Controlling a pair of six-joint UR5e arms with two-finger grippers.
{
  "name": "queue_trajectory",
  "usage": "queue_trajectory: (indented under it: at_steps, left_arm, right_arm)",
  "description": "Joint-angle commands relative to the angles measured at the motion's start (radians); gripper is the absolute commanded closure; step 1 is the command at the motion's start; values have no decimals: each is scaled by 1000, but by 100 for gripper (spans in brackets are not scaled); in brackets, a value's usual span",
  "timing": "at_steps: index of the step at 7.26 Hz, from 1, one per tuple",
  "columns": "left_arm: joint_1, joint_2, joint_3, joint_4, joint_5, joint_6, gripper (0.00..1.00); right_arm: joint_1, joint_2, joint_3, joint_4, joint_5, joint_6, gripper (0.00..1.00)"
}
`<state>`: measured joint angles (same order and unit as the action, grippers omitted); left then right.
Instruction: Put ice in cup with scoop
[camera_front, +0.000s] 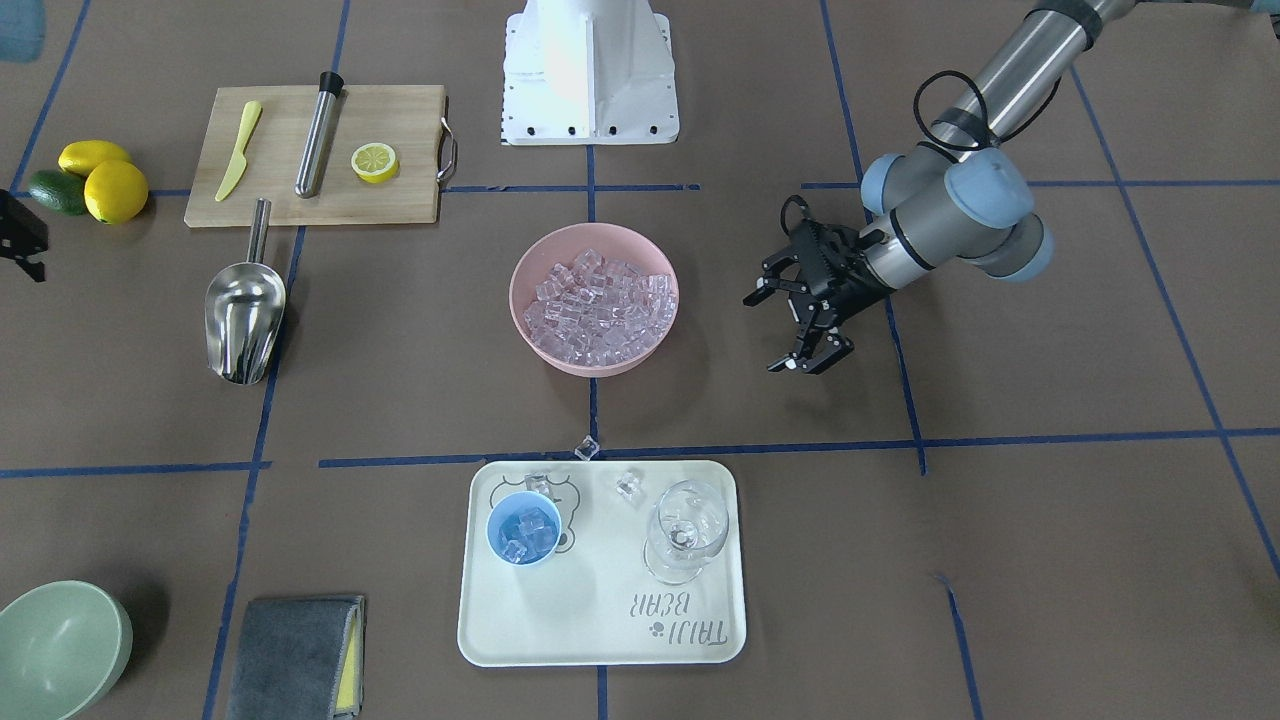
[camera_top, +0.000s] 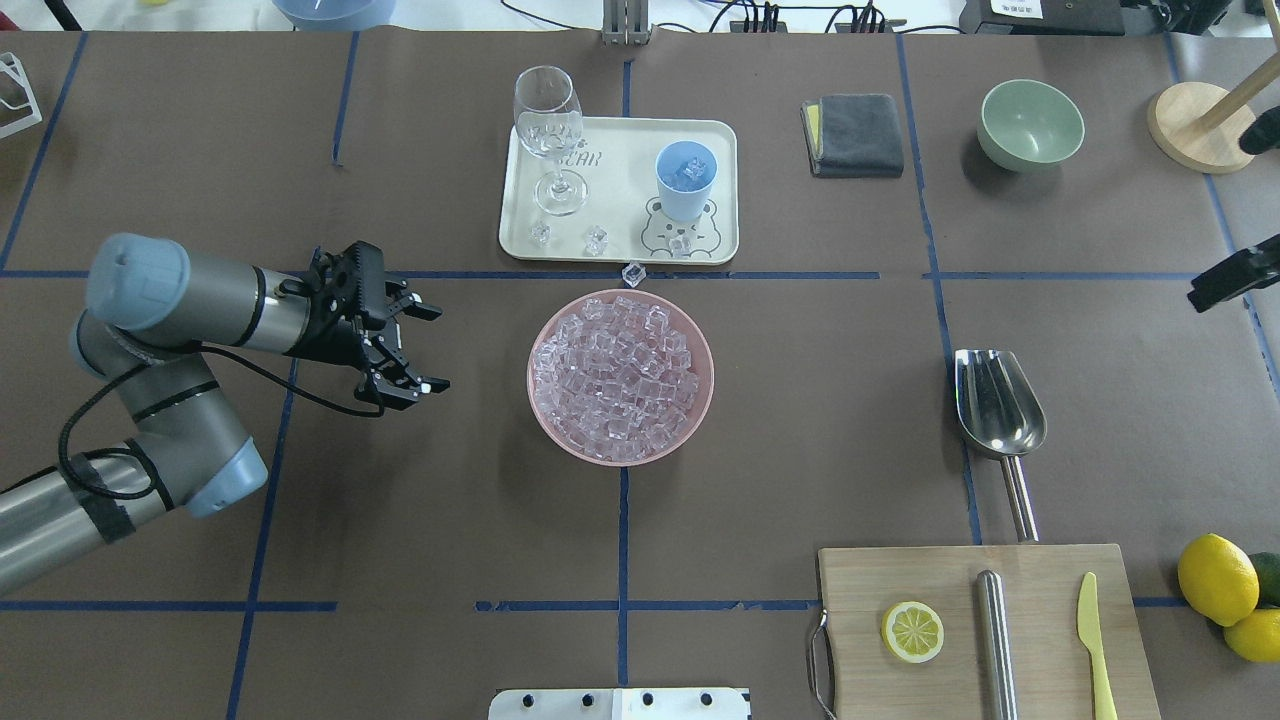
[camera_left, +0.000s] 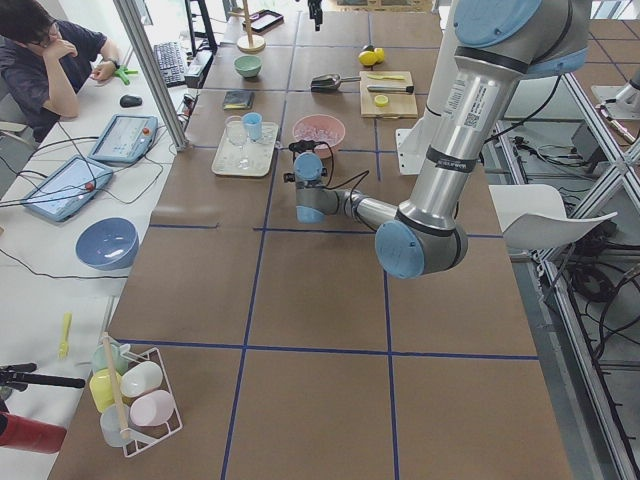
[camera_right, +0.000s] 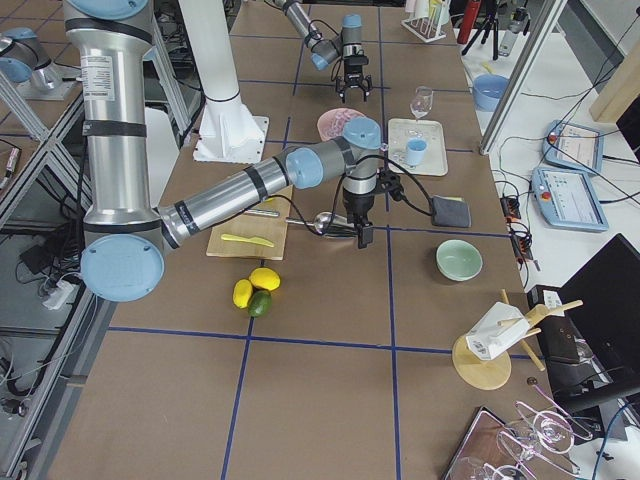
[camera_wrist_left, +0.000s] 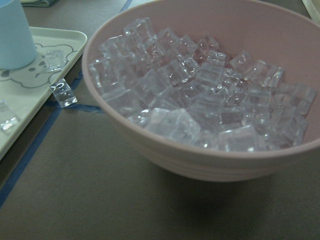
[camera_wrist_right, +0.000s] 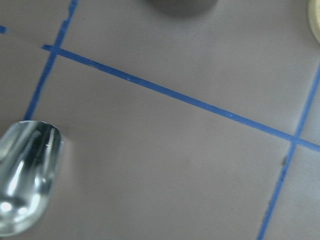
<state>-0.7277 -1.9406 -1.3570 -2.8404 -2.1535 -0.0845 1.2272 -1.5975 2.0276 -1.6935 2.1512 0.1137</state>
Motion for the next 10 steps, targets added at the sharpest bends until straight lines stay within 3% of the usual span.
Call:
queue_trajectory:
  at_steps: [1, 3, 5, 10]
  left_arm:
    - [-148, 60, -4, 68, -31, 3, 0]
    - [-272, 123, -5, 166, -28, 125, 0]
    - [-469, 129, -10, 473, -31, 390, 0]
    - [-843, 138, -56, 1139, -129, 349, 0]
  right_arm:
    - [154, -103, -15, 3, 18, -222, 0]
    - [248, -148, -61, 3, 77, -313, 0]
    - [307, -191, -116, 3, 159, -336, 0]
    - [308, -194, -144, 3, 174, -330, 0]
